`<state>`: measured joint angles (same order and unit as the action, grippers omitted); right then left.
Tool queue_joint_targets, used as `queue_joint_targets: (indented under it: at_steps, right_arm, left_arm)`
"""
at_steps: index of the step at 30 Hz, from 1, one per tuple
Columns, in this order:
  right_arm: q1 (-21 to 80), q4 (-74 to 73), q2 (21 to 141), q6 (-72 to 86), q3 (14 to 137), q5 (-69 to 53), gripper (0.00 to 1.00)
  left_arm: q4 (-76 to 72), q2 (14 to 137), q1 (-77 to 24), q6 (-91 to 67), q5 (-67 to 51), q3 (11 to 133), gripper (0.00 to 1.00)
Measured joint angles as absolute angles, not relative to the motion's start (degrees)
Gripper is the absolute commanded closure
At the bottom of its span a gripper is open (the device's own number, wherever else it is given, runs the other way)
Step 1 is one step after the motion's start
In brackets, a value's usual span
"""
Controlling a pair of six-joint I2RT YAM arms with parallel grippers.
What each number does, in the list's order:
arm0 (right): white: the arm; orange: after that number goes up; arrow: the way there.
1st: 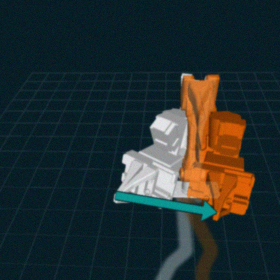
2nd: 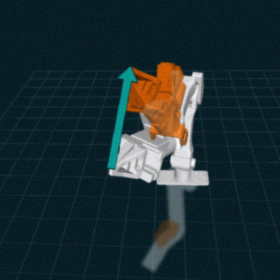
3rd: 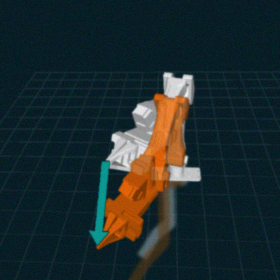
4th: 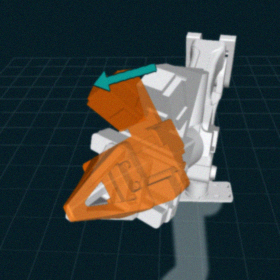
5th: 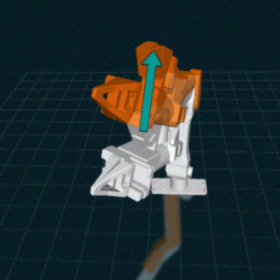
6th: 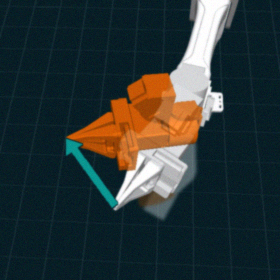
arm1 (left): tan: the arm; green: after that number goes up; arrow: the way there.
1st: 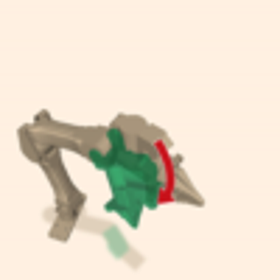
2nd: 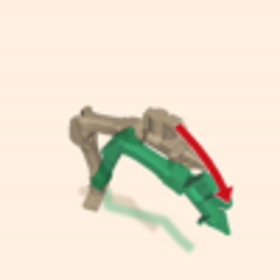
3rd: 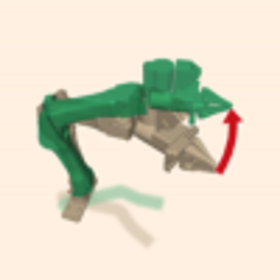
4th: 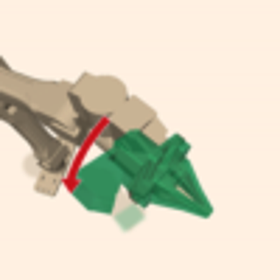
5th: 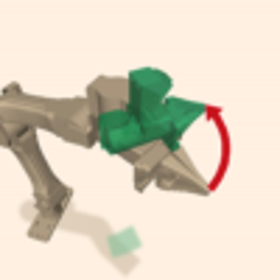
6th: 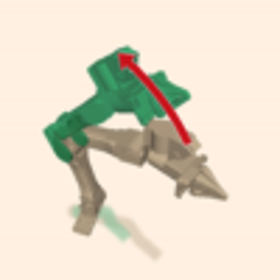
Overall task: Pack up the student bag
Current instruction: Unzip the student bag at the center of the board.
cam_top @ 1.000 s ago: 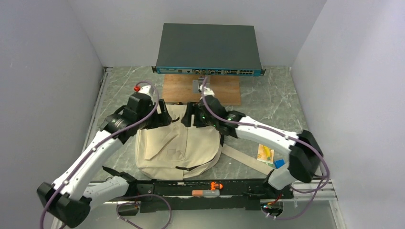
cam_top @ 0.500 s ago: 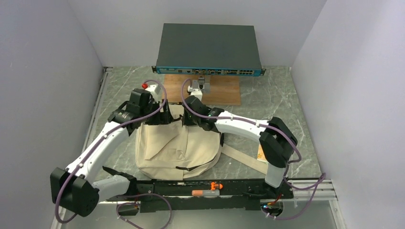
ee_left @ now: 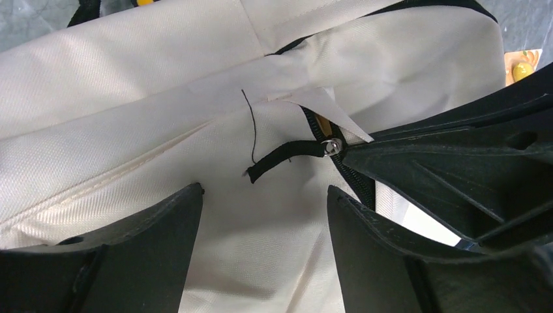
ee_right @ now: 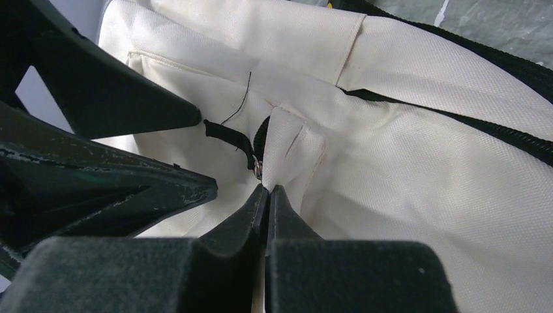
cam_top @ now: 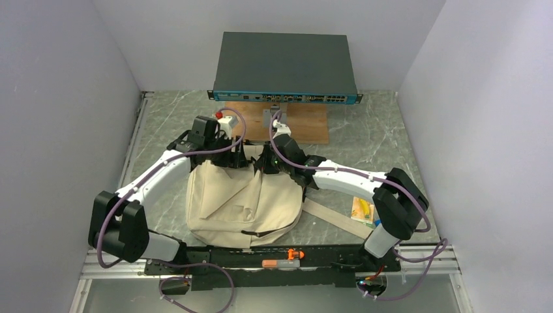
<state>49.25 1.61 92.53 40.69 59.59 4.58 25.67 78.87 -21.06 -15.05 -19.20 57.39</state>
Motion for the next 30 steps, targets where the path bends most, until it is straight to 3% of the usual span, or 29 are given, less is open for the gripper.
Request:
queue_joint_targets:
  at_steps: [6,12,15,21,27,30]
  right_arm:
    - [48.88,2.59,91.66,40.62,58.41,3.66,1.00]
    - [48.77,2.59,91.59,40.49,58.37,3.27,1.00]
    - [48.77,2.59,91.59,40.51,58.37,2.90,1.00]
    - [48.77,2.63,91.46,40.49,58.35,2.66,1.00]
    - [48.77,2.59,91.42,40.49,58.35,2.57,1.00]
    - [48.77,2.37,91.42,40.47,58.35,2.52,1.00]
  left_arm:
    - [24.18,82.00,-20.84,-14.76,-21.56,58.22,0.34]
    - [23.49,84.16,-20.64,-15.59,-21.80,59.35,0.57]
    - [22.83,85.21,-20.58,-16.16,-22.92,59.57,0.57]
    - [20.23,85.58,-20.78,-17.41,-25.61,59.55,0.68]
    - [19.57,86.00,-21.12,-17.67,-26.37,59.55,0.53]
    - [19.57,86.00,-21.37,-17.65,-26.72,59.55,0.50]
